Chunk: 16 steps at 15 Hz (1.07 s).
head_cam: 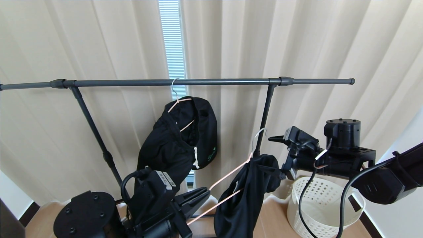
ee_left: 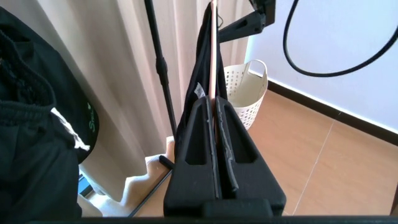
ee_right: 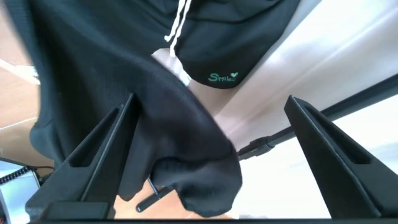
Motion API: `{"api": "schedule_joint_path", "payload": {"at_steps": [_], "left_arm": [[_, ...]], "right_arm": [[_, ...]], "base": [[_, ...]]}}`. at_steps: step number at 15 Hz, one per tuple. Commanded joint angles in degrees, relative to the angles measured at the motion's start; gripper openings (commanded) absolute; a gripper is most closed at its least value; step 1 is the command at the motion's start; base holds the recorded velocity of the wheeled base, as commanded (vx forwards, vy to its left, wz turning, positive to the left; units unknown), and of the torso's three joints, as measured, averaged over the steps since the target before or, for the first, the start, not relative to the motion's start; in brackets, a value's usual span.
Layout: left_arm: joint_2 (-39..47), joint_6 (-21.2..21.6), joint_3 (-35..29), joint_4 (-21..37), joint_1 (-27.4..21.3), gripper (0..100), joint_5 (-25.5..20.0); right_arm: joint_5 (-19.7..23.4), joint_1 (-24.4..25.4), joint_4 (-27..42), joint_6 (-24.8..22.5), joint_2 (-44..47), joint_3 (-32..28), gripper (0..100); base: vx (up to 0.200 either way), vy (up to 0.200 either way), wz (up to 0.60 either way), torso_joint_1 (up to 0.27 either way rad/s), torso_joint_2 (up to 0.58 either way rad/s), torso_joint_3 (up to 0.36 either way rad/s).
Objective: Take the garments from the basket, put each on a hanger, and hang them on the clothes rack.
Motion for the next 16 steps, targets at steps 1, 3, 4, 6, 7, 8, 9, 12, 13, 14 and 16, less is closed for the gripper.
{"api": "schedule_joint_path", "payload": {"at_steps": [1,3,4,6,7,8,9,12,13,14,16], "left_arm": [[-0.30,0.03,0.18,-0.08,-0.22,0,-0.06],[-0.39,0.03,0.44,-0.08,-0.40,0,-0.06],[-0.39,0.03,0.53,-0.08,-0.75,0,-0.06],[-0.39,0.03,0.53,-0.08,-1.02,0,-0.06],[-0.30,0.03,0.53,-0.08,-1.02,0,-0.06],[-0.39,0.03,0.62,-0.08,-1.02,0,-0.06],[-0.39,0.03,0.62,-0.08,-1.02,0,-0.06],[-0.39,0.03,0.71,-0.08,-1.02,0,-0.06],[-0.39,0.03,0.71,-0.08,-1.02,0,-0.06],[-0.39,0.03,0.71,-0.08,-1.02,0,-0.06],[-0.30,0.03,0.62,-0.08,-0.84,0,-0.06]], "right_arm": [[0.03,0.01,0.02,-0.05,0.45,-0.17,100],[0.11,0.01,-0.15,0.04,1.33,-0.52,100],[0.20,0.01,-0.33,0.04,1.33,-0.52,100],[0.46,-0.07,-0.33,0.04,1.24,-0.43,100],[0.46,-0.07,-0.33,0.04,1.24,-0.34,100],[0.55,-0.07,-0.33,0.04,1.33,-0.25,100],[0.55,-0.07,-0.33,0.04,1.33,-0.25,100],[0.90,0.01,-0.33,0.04,1.24,0.10,0],[2.13,-0.07,-0.24,0.04,1.06,0.27,0],[3.72,-0.07,-0.24,0.04,0.80,0.63,0],[7.14,-0.78,0.46,0.13,-0.25,0.80,0]], "base": [[0.000,0.000,0.00,0.000,0.00,0.000],[0.000,0.000,0.00,0.000,0.00,0.000],[0.000,0.000,0.00,0.000,0.00,0.000],[0.000,0.000,0.00,0.000,0.00,0.000],[0.000,0.000,0.00,0.000,0.00,0.000],[0.000,0.000,0.00,0.000,0.00,0.000],[0.000,0.000,0.00,0.000,0.00,0.000],[0.000,0.000,0.00,0.000,0.00,0.000],[0.000,0.000,0.00,0.000,0.00,0.000],[0.000,0.000,0.00,0.000,0.00,0.000],[0.000,0.000,0.00,0.000,0.00,0.000]]}}
